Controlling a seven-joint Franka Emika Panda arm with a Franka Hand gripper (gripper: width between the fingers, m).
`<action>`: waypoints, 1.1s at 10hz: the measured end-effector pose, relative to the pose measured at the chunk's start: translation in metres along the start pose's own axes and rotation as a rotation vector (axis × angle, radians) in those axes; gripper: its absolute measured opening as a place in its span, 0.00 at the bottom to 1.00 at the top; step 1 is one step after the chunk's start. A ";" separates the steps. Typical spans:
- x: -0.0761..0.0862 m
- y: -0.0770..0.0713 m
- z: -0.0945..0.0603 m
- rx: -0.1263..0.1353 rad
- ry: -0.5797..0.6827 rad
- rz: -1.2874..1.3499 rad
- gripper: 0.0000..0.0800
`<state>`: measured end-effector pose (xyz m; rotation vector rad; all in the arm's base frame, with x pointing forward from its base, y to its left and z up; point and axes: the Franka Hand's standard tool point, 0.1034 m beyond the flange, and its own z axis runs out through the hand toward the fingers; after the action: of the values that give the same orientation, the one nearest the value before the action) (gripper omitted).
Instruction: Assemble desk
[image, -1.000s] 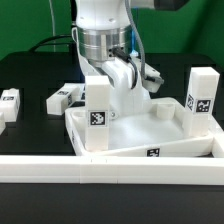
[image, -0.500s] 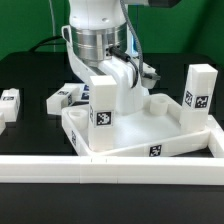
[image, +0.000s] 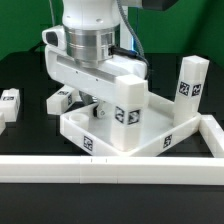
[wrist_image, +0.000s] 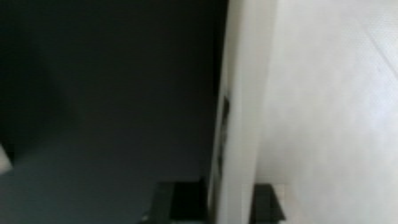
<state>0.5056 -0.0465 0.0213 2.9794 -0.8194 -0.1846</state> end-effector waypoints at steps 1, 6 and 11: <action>0.000 0.001 0.001 0.001 -0.002 -0.059 0.10; 0.001 0.001 0.000 -0.004 0.002 -0.399 0.08; 0.017 -0.032 -0.004 -0.009 0.048 -0.822 0.08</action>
Offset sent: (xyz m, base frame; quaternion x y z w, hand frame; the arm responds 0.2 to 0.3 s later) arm 0.0000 0.0000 0.0000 0.0000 0.0000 -0.1296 0.9916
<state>0.5369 -0.0274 0.0214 3.0912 0.4464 -0.1324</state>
